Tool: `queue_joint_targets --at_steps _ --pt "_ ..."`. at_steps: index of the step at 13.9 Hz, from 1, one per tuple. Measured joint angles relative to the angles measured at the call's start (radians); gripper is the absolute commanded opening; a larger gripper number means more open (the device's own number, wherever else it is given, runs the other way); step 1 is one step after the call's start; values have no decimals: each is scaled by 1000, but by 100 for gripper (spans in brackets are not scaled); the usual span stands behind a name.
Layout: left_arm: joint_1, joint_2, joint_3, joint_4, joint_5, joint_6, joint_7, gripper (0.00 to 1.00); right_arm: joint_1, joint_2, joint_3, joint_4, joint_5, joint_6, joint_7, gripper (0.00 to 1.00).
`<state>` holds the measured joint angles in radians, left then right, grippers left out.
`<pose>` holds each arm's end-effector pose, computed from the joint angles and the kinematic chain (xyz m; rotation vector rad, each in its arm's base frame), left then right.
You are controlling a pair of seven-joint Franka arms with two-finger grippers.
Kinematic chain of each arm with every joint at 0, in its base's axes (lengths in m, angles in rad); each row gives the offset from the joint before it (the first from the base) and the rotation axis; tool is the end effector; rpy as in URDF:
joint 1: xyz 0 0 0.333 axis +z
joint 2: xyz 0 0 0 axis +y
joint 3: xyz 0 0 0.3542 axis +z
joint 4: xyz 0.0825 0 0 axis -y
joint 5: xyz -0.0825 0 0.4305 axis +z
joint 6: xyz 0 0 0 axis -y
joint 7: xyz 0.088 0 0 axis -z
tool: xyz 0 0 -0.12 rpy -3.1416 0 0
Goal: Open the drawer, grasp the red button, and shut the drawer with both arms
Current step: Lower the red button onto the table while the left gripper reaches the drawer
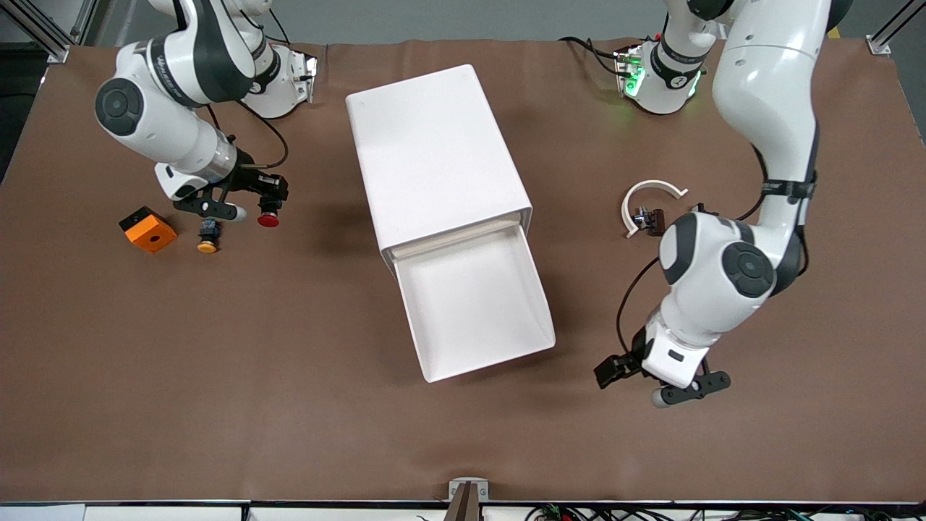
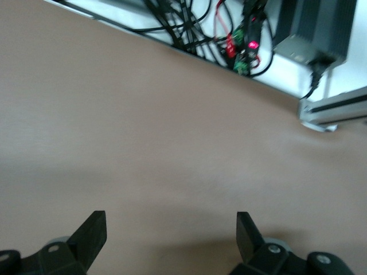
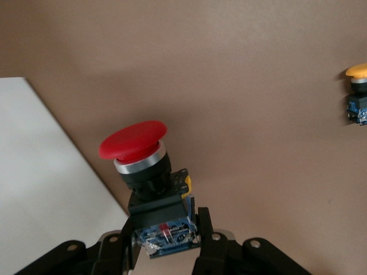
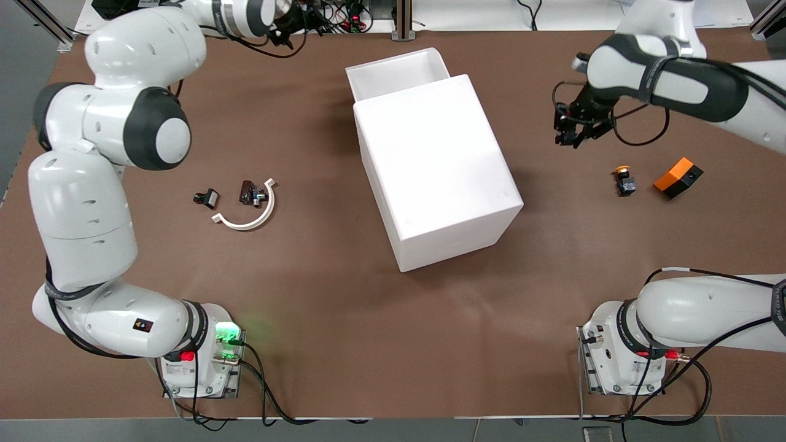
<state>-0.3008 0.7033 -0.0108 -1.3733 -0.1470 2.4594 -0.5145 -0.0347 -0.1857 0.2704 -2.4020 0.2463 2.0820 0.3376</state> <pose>0.7952 -0.2550 0.3350 2.8140 0.4297 0.4352 0.4650 0.1268 0.3701 -2.9954 0.3697 0.2651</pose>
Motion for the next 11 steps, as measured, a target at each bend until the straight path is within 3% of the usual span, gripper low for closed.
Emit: queue_joint_targets --at_steps 2,4,8,11 --pt "-29 30 0 3 0 96 -38 31 0 -5 0 -81 0 82 -1 0" --pt "-53 56 1 5 0 158 -54 13 -1 -5 0 -153 -2 161 -2 0" --pt "-99 95 1 8 0 216 -62 11 -55 14 -1 -231 -5 269 -75 0" --pt "-134 103 1 11 0 223 -62 11 -148 98 -2 -264 -18 386 -185 0"
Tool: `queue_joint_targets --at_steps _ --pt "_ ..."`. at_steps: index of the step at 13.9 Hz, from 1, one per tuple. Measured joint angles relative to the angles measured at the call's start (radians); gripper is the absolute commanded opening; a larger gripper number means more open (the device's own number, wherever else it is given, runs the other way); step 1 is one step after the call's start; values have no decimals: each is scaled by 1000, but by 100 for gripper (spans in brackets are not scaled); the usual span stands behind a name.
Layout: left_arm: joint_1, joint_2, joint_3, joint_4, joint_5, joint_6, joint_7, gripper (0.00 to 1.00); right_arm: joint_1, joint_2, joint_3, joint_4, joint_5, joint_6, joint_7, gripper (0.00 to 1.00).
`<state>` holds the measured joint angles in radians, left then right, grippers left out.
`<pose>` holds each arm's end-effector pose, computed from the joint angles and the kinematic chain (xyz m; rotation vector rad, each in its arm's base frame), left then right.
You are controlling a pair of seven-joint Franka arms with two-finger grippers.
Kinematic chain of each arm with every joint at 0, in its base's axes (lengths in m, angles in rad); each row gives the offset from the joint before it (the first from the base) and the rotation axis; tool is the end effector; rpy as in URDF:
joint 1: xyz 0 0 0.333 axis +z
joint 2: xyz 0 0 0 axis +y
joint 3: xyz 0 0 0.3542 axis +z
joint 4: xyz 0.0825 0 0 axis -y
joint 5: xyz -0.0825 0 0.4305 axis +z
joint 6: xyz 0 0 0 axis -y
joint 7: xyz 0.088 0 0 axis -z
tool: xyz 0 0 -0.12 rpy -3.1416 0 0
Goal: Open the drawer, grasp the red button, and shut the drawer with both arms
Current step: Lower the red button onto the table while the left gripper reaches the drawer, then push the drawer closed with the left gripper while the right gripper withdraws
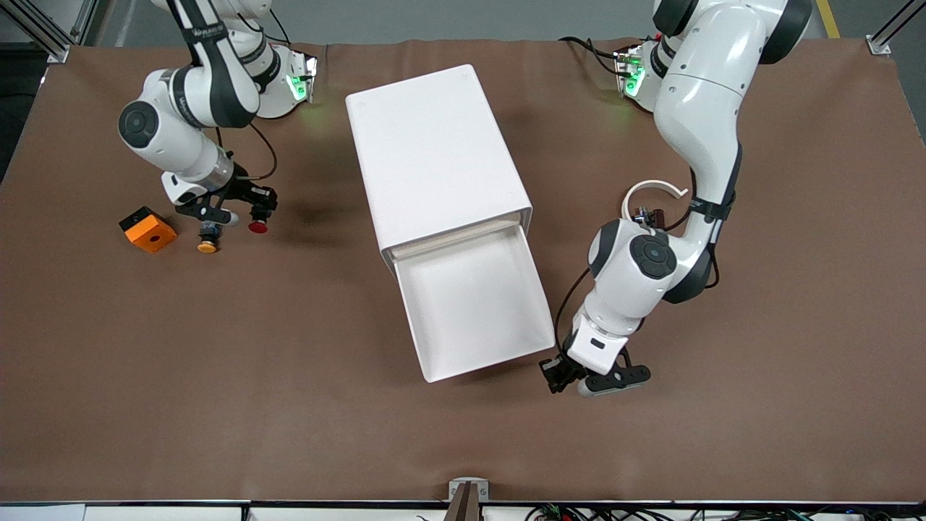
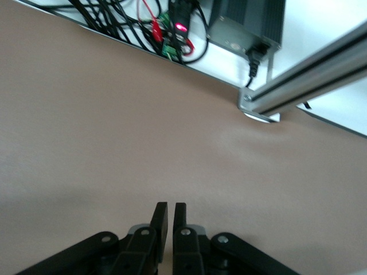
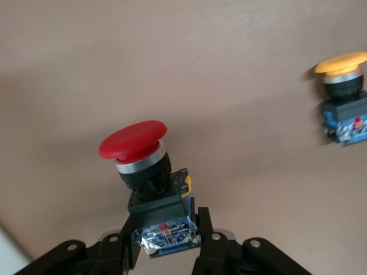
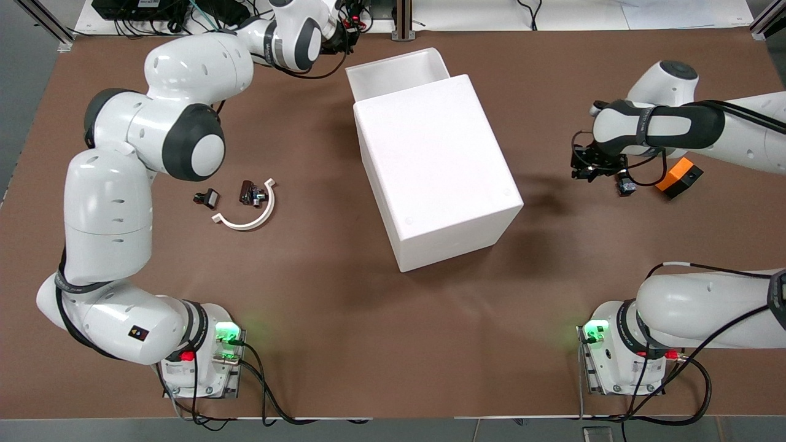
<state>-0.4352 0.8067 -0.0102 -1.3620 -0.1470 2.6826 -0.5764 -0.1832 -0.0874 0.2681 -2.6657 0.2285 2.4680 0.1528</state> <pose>0.7702 -0.3609 0.2829 2.7252 0.3436 0.5569 0.4236 0.0349 0.2429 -3.0156 0.3896 0.1869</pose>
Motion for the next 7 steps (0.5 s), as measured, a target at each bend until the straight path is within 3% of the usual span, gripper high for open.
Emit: queue_joint_targets --at_steps 4,7 --pt "-50 5 -2 0 0 -2 0 11 -75 172 -3 -3 -37 141 -45 0" --pt "-52 5 -31 6 0 -54 0 11 -78 221 -3 0 -37 173 -45 0"
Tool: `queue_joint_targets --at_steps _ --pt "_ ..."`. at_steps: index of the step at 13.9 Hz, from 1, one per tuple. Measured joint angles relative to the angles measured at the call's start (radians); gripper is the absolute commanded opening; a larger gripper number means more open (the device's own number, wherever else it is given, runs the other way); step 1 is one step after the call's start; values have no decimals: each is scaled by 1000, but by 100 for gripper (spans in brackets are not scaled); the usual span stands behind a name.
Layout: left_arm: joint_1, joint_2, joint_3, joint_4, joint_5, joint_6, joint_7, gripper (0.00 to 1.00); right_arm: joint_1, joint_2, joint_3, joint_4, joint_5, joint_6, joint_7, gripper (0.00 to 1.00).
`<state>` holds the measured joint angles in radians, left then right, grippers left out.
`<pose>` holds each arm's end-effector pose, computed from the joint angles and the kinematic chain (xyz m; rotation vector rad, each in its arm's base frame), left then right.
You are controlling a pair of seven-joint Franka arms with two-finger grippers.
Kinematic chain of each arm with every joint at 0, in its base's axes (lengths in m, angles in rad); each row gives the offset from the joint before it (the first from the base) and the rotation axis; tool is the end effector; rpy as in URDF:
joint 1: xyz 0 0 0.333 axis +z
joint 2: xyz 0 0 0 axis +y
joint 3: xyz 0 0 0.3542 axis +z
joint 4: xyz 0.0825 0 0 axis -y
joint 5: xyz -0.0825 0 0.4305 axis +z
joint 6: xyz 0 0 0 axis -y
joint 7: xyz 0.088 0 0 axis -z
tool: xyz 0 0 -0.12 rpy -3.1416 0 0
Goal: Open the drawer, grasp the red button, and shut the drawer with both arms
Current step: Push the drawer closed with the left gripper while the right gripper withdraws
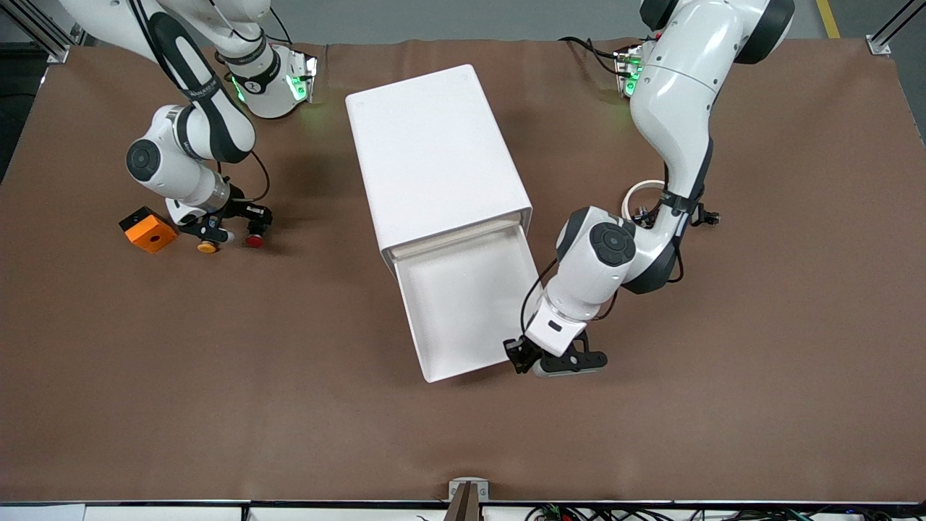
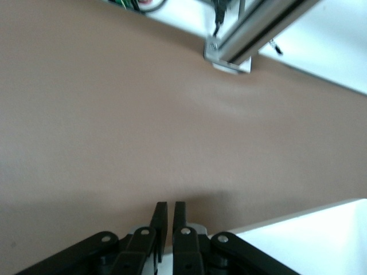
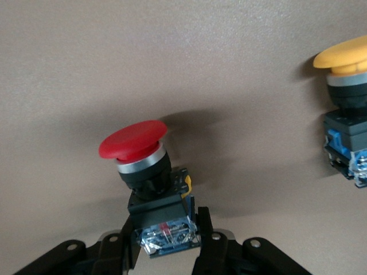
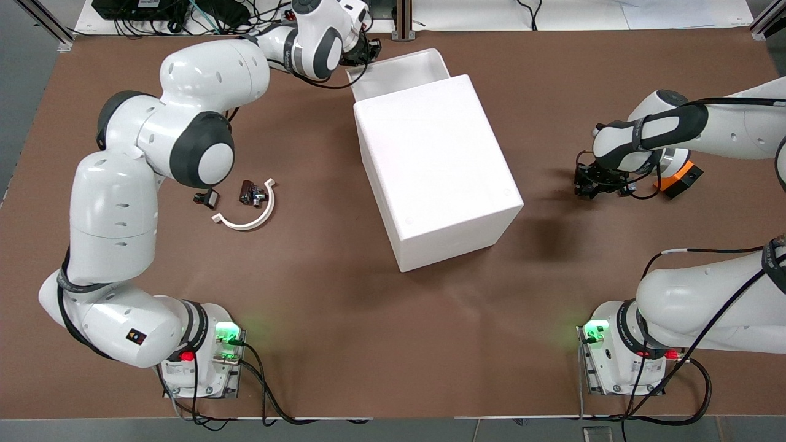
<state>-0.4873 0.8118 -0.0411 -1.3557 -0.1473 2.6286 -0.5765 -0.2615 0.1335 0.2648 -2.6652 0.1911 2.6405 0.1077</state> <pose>0.7385 -0.4175 0.2751 2.7453 0.2469 0.4562 0.4198 0.0026 0.1648 -2.9977 0.4207 0.2458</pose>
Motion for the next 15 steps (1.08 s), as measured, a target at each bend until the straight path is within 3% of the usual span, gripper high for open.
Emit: queue_joint_targets --at_steps 5,12,13,14,15 --pt "11 -6 -39 38 -52 -165 0 11 -84 1 -1 4 -97 15 0 0" --pt "7 -26 -152 38 -144 -407 -5 11 -113 39 1 -2 -112 48 -3 0" --pt "7 -26 -162 38 -150 -422 -5 11 -113 39 1 -2 -112 49 -3 35" --pt "7 -26 -171 38 -154 -432 -5 11 -114 39 1 -2 -112 48 -3 99" --pt "7 -26 -179 37 -157 -444 -5 11 -114 39 1 -2 -112 48 -3 100"
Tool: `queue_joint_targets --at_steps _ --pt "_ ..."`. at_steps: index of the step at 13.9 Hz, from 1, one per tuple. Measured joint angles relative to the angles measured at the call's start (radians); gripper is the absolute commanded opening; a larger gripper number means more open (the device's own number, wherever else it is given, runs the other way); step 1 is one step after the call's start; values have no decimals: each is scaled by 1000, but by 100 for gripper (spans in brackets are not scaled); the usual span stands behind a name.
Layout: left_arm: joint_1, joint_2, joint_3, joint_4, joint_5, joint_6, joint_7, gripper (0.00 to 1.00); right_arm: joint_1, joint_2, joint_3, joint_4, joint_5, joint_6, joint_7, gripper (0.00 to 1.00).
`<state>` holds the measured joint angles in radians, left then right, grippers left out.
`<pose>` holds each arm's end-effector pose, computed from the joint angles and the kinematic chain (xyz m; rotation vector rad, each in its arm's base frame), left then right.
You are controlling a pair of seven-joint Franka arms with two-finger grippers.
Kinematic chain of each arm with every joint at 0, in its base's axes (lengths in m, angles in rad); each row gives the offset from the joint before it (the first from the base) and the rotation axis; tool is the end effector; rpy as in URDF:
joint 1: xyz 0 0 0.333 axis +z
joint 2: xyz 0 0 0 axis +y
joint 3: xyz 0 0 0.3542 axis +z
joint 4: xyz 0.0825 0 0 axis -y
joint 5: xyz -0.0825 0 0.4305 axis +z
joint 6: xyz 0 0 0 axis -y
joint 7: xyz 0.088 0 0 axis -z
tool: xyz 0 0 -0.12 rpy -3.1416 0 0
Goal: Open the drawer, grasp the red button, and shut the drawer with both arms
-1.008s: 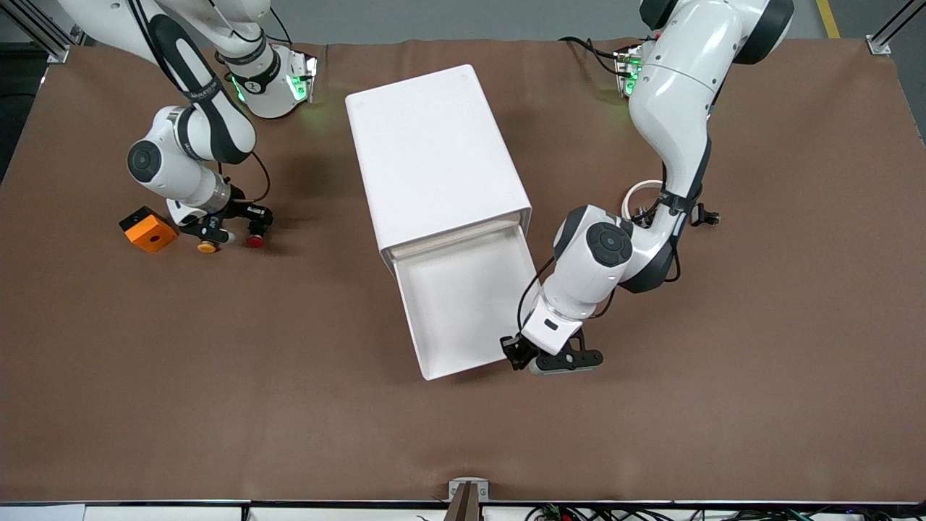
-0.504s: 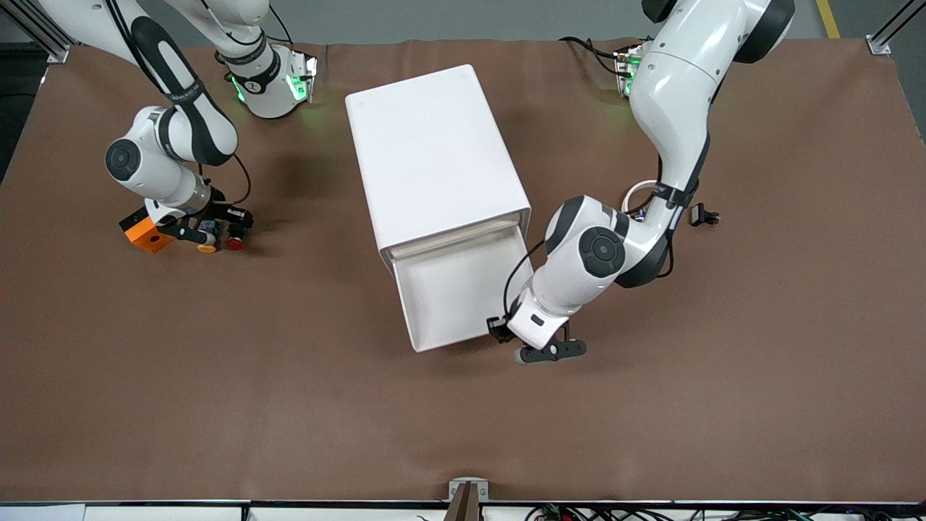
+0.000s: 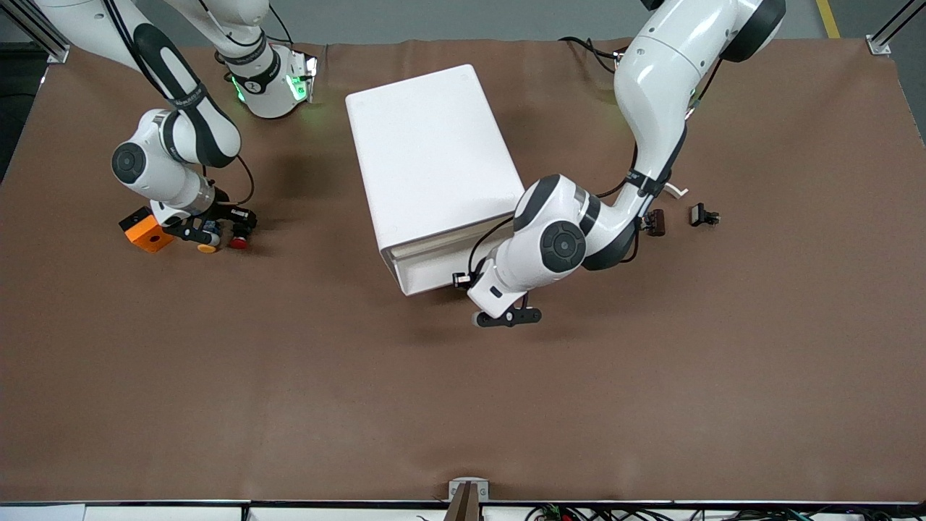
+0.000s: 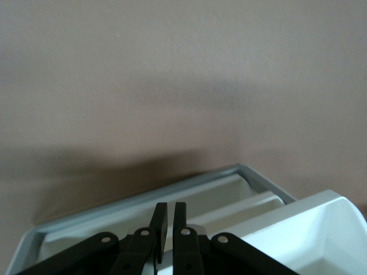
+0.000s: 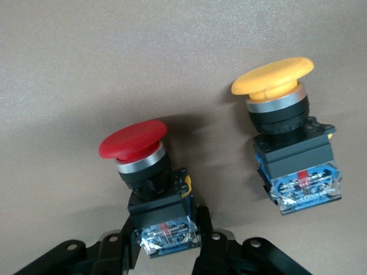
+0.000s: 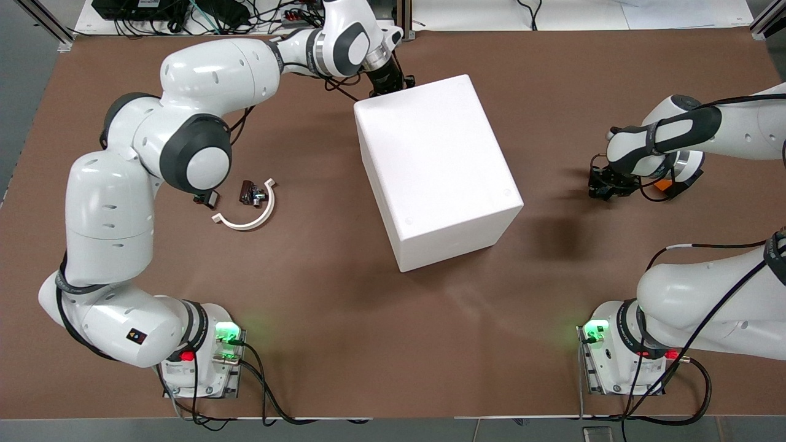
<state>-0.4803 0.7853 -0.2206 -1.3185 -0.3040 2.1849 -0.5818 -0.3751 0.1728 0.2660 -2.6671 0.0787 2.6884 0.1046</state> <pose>0.6460 -0.5068 0.2798 2.7446 0.1616 -0.2368 0.4168 -0.0411 0.1519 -3.0269 0.4381 0.2250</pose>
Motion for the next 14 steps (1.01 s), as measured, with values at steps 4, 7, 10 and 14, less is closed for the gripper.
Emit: queue_joint_targets --at_steps 4,7,10,14 --pt "-1 0 -14 -1 -35 -52 0 16 0 -28 2 51 -1 -168 0 100" --pt "0 0 -20 -1 -37 -61 0 94 0 -125 6 226 -1 -516 1 100" --pt "6 0 -16 0 -37 -59 2 100 1 -189 10 447 -1 -819 1 100" --pt "27 -9 90 45 -33 -49 15 100 4 -191 13 724 -11 -1113 0 100"
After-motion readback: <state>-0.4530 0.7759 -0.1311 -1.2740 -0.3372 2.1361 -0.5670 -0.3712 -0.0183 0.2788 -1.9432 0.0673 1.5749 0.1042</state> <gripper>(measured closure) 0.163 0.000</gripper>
